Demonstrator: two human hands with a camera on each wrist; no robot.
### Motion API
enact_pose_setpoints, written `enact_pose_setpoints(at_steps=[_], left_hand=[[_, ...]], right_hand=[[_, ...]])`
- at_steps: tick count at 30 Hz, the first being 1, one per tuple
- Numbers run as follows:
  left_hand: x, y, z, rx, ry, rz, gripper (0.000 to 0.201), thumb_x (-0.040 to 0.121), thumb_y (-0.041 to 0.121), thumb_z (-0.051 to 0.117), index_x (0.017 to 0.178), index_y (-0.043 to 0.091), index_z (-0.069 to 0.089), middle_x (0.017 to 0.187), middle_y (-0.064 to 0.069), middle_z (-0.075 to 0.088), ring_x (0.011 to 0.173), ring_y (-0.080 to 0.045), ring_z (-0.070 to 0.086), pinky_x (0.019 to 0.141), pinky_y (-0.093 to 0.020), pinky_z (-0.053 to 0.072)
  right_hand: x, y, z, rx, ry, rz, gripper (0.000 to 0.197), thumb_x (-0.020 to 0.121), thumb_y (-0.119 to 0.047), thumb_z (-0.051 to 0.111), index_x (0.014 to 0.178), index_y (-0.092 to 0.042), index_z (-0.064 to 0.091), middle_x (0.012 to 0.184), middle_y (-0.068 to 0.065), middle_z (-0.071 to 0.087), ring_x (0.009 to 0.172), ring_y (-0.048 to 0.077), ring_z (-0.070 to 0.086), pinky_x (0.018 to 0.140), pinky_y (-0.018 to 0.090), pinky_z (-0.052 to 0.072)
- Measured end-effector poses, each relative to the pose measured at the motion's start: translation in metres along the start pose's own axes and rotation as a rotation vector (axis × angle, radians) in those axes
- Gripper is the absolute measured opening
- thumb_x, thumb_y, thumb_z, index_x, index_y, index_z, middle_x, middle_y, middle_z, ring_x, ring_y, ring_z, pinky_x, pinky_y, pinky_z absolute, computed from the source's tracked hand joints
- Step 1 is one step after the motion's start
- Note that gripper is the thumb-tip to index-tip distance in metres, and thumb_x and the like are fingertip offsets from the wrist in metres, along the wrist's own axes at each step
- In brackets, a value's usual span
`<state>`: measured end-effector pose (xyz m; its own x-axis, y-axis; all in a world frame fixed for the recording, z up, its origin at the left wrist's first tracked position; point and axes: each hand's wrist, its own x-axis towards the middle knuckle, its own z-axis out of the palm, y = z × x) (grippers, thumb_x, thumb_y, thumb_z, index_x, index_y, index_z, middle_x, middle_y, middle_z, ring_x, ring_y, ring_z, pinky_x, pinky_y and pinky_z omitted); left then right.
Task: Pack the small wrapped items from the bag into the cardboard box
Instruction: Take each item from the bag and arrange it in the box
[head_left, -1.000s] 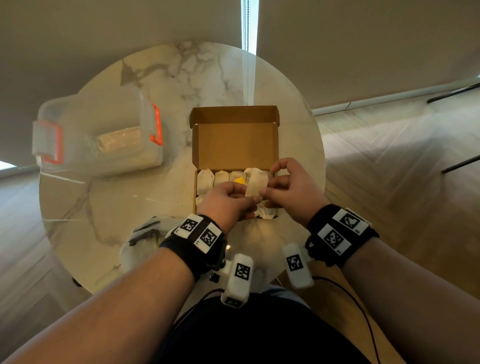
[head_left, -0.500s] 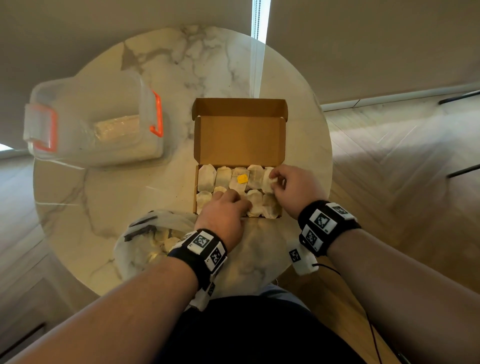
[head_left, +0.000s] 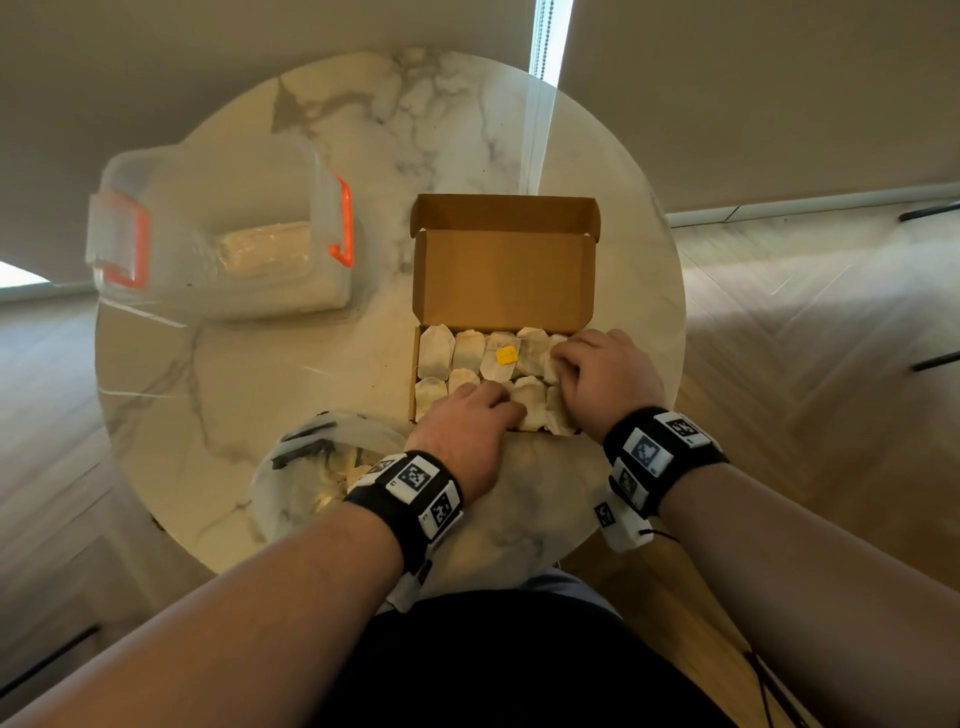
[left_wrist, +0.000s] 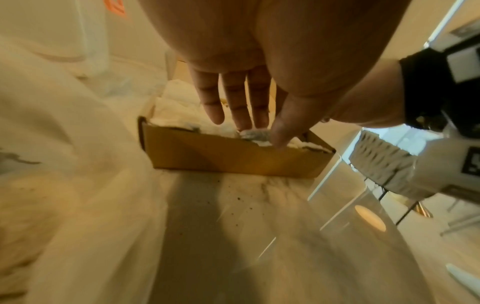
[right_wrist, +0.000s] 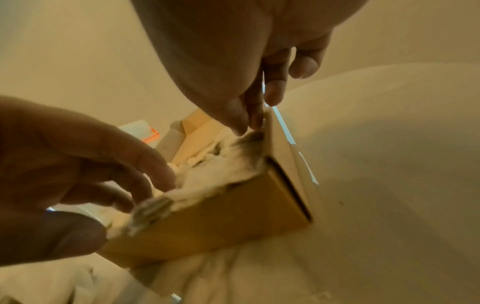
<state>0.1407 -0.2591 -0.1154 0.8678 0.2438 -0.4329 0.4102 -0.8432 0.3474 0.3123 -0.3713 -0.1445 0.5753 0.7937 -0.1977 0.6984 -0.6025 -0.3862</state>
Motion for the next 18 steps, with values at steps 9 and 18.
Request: enact_pose_setpoints(at_steps=[9, 18], left_hand=[[-0.103, -0.096, -0.033, -0.327, 0.429, -0.356, 0.022, 0.088, 0.006, 0.067, 0.097, 0.026, 0.064, 0.137, 0.000, 0.064, 0.135, -0.022, 0.050, 0.113, -0.033, 0.036], [-0.153, -0.159, -0.026, -0.346, 0.082, -0.351, 0.035, 0.101, 0.018, 0.053, 0.127, 0.027, 0.074, 0.133, 0.003, 0.069, 0.121, -0.019, 0.063, 0.099, -0.026, 0.045]], right_hand=[[-0.036, -0.066, -0.012, 0.196, -0.060, -0.142, 0.020, 0.097, -0.026, 0.065, 0.115, -0.023, 0.074, 0.110, -0.006, 0.068, 0.093, 0.011, 0.055, 0.079, 0.028, 0.045], [-0.080, -0.162, 0.047, 0.042, -0.480, -0.131, 0.024, 0.101, -0.036, 0.057, 0.118, -0.032, 0.074, 0.106, -0.007, 0.073, 0.099, 0.018, 0.068, 0.084, 0.034, 0.053]])
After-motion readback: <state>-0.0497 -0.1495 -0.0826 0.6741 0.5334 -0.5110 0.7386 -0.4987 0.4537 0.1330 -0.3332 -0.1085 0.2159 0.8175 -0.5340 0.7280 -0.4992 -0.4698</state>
